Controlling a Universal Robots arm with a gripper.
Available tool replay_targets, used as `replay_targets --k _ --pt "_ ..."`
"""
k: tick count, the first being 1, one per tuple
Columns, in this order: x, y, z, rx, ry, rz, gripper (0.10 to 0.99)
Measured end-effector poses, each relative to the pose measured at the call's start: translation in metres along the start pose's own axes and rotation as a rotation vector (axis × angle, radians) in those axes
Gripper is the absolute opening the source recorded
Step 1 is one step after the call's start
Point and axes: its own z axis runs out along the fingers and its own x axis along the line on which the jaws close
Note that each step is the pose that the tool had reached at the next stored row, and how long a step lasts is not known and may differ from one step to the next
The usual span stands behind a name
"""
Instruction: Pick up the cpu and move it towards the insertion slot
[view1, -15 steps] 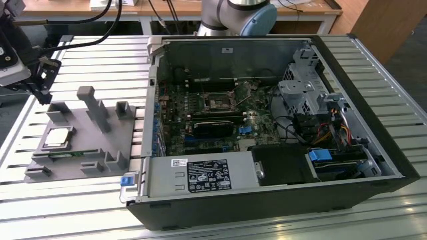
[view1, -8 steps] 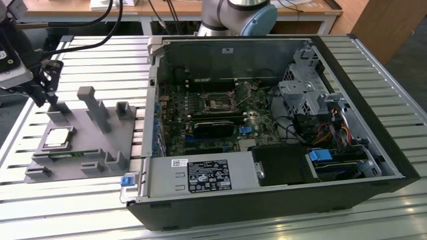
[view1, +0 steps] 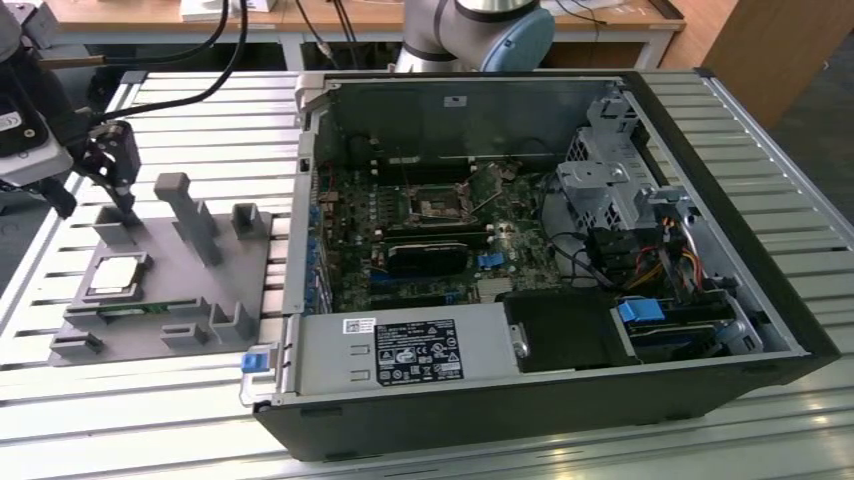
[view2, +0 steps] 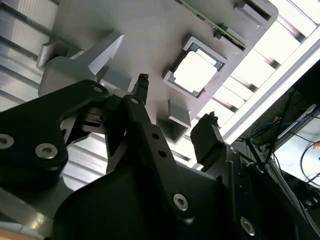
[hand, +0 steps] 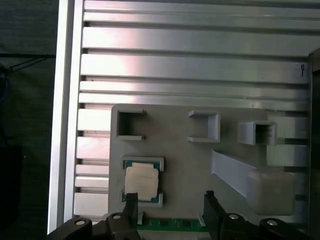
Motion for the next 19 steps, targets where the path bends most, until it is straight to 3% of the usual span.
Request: replay_targets --k 2,4,5,12,19 --pt "0.0000 -0.0002 0.0026 0.000 0.0000 0.000 0.698" --pt "0.0000 -0.0003 0.0038 0.001 0.0000 0.000 0.698" --pt "0.0003 -0.0004 0.0046 0.001 0.0001 0.000 0.761" --pt "0.0159 -0.0002 0.0088 0.001 0.0000 0.000 0.761" --pt "0.0205 -0.0004 0.0162 0.001 0.0000 0.000 0.761"
